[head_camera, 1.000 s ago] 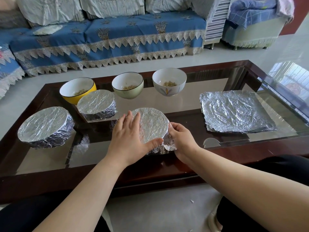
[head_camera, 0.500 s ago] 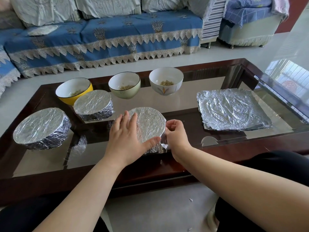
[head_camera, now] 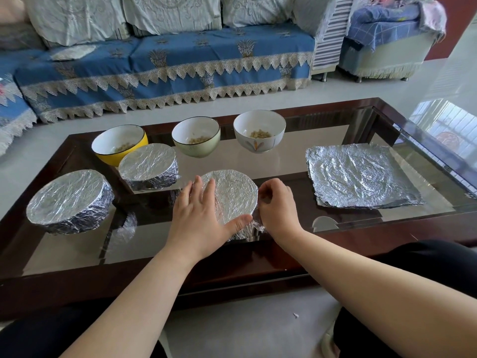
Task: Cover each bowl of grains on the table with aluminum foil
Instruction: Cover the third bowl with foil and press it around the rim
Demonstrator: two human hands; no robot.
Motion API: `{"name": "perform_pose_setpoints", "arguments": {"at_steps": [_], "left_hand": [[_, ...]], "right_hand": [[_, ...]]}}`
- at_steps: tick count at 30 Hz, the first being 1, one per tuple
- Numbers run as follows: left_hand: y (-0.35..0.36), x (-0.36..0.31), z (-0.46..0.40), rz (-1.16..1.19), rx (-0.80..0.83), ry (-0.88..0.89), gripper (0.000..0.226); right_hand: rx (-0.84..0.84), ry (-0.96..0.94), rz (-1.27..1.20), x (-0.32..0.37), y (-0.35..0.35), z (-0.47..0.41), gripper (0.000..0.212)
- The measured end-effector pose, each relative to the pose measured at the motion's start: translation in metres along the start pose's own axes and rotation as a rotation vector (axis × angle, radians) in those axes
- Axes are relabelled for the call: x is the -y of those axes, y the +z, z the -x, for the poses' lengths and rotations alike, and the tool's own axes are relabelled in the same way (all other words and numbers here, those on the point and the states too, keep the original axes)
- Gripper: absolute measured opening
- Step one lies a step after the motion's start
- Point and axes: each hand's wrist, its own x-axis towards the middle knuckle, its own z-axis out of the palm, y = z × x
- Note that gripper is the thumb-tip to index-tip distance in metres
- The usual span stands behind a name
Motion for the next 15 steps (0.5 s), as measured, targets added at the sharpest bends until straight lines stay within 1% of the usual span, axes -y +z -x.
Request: {"name": "perform_pose_setpoints", "arguments": {"at_steps": [3,7,10,15], "left_hand": [[0.000,0.000,0.001,-0.005,-0.007,-0.002,0.135],[0.001,0.001,0.001,-0.001,0.004,-0.015,0.135],[0.001,-0.001,0.001,-0.014,0.020,-0.022,0.132],[0.000,-0.004,0.000,-0.029,0.032,-0.031,0.131]], "right_hand": [[0.007,-0.015,0.050,0.001,-0.002,-0.003,0.009],[0.052,0.062,0.008,0.006,-0.006,-0.002,0.011],[0.077,0.126,-0.048,0.008,-0.012,-0.001,0.008],[0.098,0.189,-0.116,0.014,-0.023,0.003,0.015]]}}
